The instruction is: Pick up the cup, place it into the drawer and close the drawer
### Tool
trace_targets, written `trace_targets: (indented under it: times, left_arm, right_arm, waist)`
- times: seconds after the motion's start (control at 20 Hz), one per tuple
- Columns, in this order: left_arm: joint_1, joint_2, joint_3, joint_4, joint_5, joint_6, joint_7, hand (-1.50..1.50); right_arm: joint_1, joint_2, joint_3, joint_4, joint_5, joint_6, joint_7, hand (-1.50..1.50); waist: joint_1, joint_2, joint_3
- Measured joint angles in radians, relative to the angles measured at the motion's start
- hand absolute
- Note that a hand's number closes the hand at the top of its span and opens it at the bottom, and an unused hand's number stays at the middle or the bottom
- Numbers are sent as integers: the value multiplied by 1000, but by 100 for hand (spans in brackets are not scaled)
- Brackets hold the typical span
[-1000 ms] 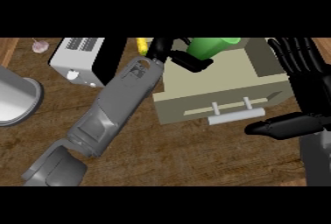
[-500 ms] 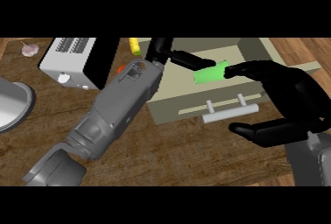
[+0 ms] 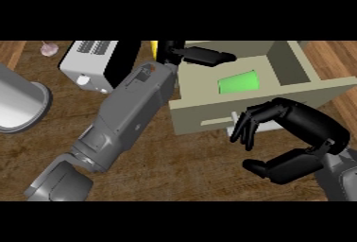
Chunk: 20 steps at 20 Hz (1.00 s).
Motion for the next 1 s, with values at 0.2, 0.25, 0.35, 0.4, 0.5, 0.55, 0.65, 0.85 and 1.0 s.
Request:
trace_targets:
  times: [0.2,0.25,0.35,0.4,0.5,0.55,0.65,0.85,1.0]
  left_arm:
    - [-2,0,11,18,25,8,-22,-150]
    - [3,0,13,18,33,10,-30,-150]
    - [15,0,19,19,43,2,-54,-150]
    - [19,0,24,18,51,-3,-62,-150]
    - [39,1,29,8,57,-23,-77,-150]
    - [53,4,31,-3,57,-29,-77,-150]
    - [80,11,34,-14,59,-48,-89,-150]
    - [132,25,40,-58,60,-73,-102,-150]
    - [165,56,50,-84,65,-98,-106,-150]
  right_arm:
    - [30,-46,39,-21,174,-8,-14,-150]
    - [43,-48,52,-20,227,-22,-29,-150]
    - [59,-43,79,10,328,-59,-58,-150]
    - [59,-32,97,36,376,-82,-68,-150]
    - [83,-17,141,97,475,-131,-109,-150]
    - [86,-13,153,132,511,-149,-126,-150]
    - [64,-1,178,227,573,-174,-159,-150]
    - [17,20,221,449,685,-234,-257,150]
    - [-65,46,216,640,739,-282,-315,150]
  waist:
    - [40,-7,1]
    - [50,-9,1]
    - [71,-10,1]
    - [82,-11,1]
    - [105,-13,1]
    - [117,-16,1]
    - [135,-18,1]
    - [170,-20,1]
    - [191,-17,2]
